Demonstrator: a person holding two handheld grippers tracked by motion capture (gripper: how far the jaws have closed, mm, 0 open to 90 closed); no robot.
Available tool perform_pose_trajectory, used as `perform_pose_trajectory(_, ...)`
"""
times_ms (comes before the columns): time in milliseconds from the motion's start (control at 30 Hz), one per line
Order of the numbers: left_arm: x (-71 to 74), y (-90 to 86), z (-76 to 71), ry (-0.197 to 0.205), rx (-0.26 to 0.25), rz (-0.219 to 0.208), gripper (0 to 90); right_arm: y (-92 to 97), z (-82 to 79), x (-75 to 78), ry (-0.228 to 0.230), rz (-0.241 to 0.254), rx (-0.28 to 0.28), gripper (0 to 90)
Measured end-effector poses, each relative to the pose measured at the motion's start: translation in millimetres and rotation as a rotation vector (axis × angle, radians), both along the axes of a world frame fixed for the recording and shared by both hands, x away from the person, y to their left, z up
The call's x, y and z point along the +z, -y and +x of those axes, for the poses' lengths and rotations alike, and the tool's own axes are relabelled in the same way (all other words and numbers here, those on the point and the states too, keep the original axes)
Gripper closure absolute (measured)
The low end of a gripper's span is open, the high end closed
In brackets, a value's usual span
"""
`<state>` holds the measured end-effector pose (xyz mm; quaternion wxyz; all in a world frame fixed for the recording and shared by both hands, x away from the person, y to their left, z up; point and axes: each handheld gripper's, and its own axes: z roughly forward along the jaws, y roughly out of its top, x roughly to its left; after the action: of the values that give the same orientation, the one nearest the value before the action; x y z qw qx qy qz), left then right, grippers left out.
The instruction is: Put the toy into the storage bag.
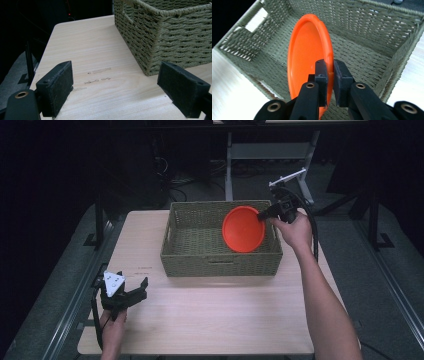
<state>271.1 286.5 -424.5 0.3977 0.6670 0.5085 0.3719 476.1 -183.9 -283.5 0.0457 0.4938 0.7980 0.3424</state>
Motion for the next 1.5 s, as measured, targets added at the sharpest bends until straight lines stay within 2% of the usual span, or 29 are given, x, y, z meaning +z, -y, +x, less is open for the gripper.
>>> perform_pose_trajectory(200, -0.5, 1.2, 0.5, -0.001, -0.005, 0.0, 12.7, -2.1, 4.8, -13.6, -0.013, -0.012, -0.022, 82.2)
perform_pose_trajectory(333, -0.4, 1.3, 0.2, -0.001, -0.004, -0.001, 12.7, -4.3, 10.4, -29.8, -0.047, -0.013, -0.03, 82.2)
perform_pose_trajectory(367, -0.4, 1.3, 0.2, -0.001, -0.004, -0.001, 12.8, -4.3, 10.4, -29.8, -0.047, -0.013, -0.03, 82.2)
perform_pose_trajectory(500, -0.5, 1.3, 0.5, 0.001, -0.005, -0.002, 12.8, -11.7, 12.7, -43.9, -0.068, -0.035, -0.029, 82.1)
perform_pose_trajectory(600, -0.4, 1.6, 0.4, 0.002, -0.005, -0.001, 12.8, -14.0, 13.5, -51.4, -0.083, -0.02, -0.028, 82.1)
perform_pose_trajectory(733, -0.2, 0.5, 0.2, 0.0, -0.003, 0.0, 12.8, -15.3, 15.7, -59.5, -0.099, -0.027, -0.03, 82.0)
perform_pose_trajectory(833, -0.5, 0.7, 0.6, 0.003, -0.002, -0.004, 12.8, -15.7, 16.6, -61.1, -0.107, -0.019, -0.027, 81.4)
perform_pose_trajectory(933, -0.5, 0.9, 0.7, 0.002, -0.003, -0.002, 12.8, -18.5, 17.9, -63.4, -0.12, -0.041, -0.027, 79.5)
perform_pose_trajectory(1033, -0.1, 1.1, 0.1, 0.003, -0.004, 0.0, 12.8, -17.1, 18.3, -64.5, -0.121, -0.035, -0.033, 79.3)
perform_pose_trajectory(1067, 0.1, 0.8, -0.1, 0.001, -0.003, 0.002, 12.8, -16.3, 18.5, -64.0, -0.126, -0.038, -0.042, 74.3)
perform_pose_trajectory(1100, 0.0, 0.5, 0.0, 0.001, -0.003, 0.0, 12.8, -16.3, 18.5, -64.0, -0.126, -0.038, -0.042, 74.3)
perform_pose_trajectory(1133, -0.1, 0.5, 0.0, 0.0, -0.001, -0.003, 12.8, -15.7, 17.3, -61.0, -0.107, -0.068, -0.057, 70.9)
perform_pose_trajectory(1200, -0.3, 0.9, 0.4, 0.003, -0.003, -0.002, 12.8, -14.2, 16.0, -58.5, -0.098, -0.082, -0.059, 70.9)
perform_pose_trajectory(1233, -0.3, 0.9, 0.4, 0.003, -0.003, -0.002, 12.8, -14.2, 16.0, -58.5, -0.098, -0.082, -0.059, 70.9)
perform_pose_trajectory(1267, -0.3, 1.4, 0.3, 0.001, -0.003, -0.002, 12.8, -11.7, 15.2, -56.7, -0.1, -0.061, -0.061, 70.4)
perform_pose_trajectory(1433, -0.2, 1.1, 0.0, 0.003, -0.002, -0.001, 12.8, -11.1, 13.5, -56.0, -0.099, -0.072, -0.049, 70.9)
perform_pose_trajectory(1500, 0.0, 0.4, -0.1, -0.001, 0.001, 0.001, 12.7, -11.7, 11.4, -57.0, -0.098, -0.059, -0.041, 69.9)
